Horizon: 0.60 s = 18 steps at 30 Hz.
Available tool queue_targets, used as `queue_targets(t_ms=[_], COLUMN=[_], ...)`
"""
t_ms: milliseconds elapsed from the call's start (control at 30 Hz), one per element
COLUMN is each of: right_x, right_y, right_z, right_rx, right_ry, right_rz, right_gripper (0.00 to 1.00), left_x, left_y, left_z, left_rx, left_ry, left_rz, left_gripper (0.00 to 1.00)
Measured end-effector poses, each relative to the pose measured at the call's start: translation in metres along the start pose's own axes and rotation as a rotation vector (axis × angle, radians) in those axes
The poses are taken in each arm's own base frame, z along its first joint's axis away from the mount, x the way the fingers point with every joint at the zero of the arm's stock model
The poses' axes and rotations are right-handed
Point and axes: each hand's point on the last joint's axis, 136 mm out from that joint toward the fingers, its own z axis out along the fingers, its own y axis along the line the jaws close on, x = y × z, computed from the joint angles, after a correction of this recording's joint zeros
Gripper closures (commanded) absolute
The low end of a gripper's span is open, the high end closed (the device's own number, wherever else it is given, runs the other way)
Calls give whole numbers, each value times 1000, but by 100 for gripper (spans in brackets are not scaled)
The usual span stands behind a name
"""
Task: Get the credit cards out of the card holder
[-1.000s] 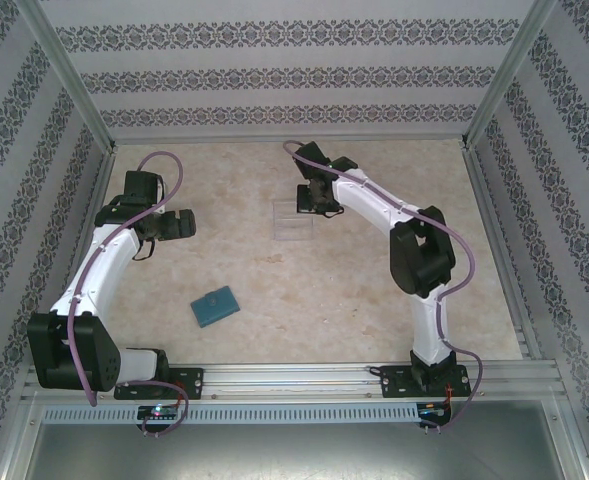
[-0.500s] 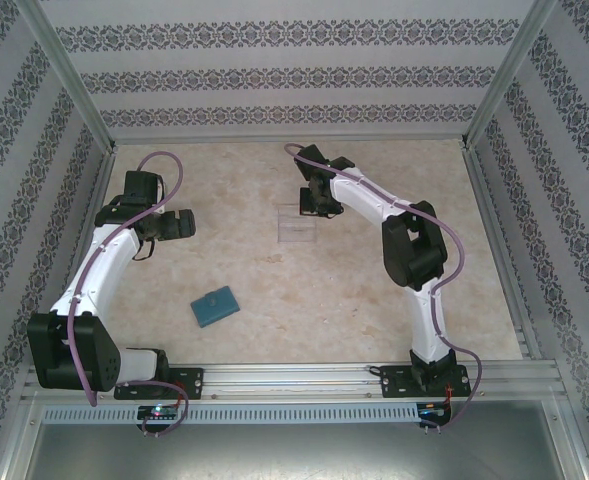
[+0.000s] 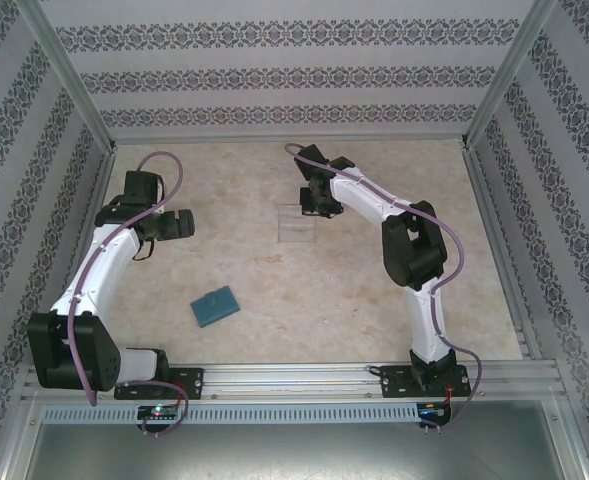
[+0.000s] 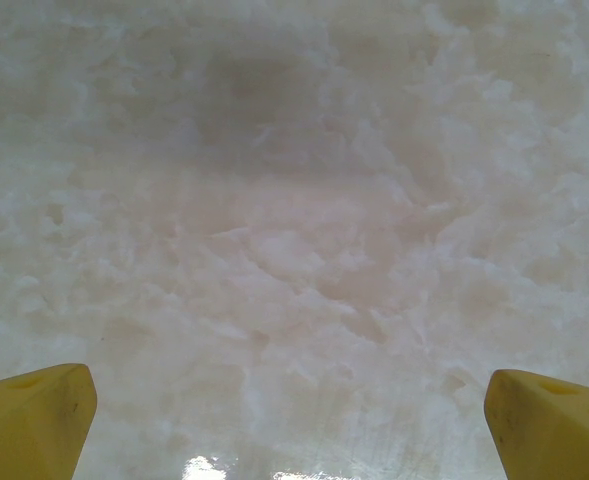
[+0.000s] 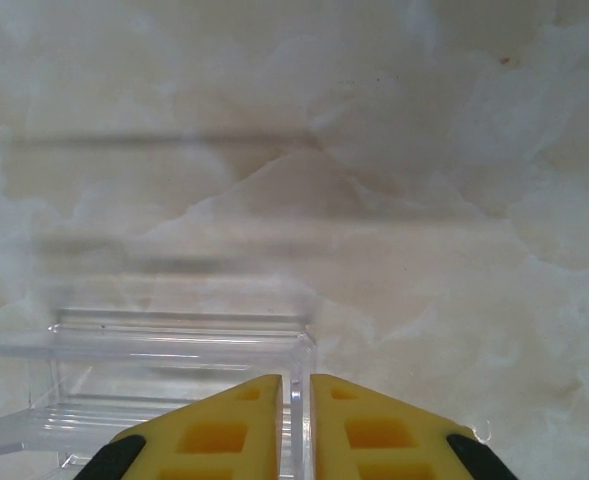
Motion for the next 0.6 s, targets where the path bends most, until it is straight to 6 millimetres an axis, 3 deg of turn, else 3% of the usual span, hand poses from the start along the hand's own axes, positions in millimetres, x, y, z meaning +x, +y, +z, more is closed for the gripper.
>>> queue_targets(t_ms=[267, 467, 600], right_x=[-4, -9, -6], right_y=[2, 5, 7], right_z=[-11, -46, -66], right_rx=[-14, -66, -106], right_ry=[-20, -76, -100], right_rz=[2, 6, 5], right_gripper=[81, 80, 78], left_x=[15, 30, 65], left_y=[-3, -39, -65], left_z=[14, 14, 21], left_rx=[-9, 65, 117], left_ry=[84, 121, 201], left_rz=[12, 58, 82], left_gripper=[0, 0, 0])
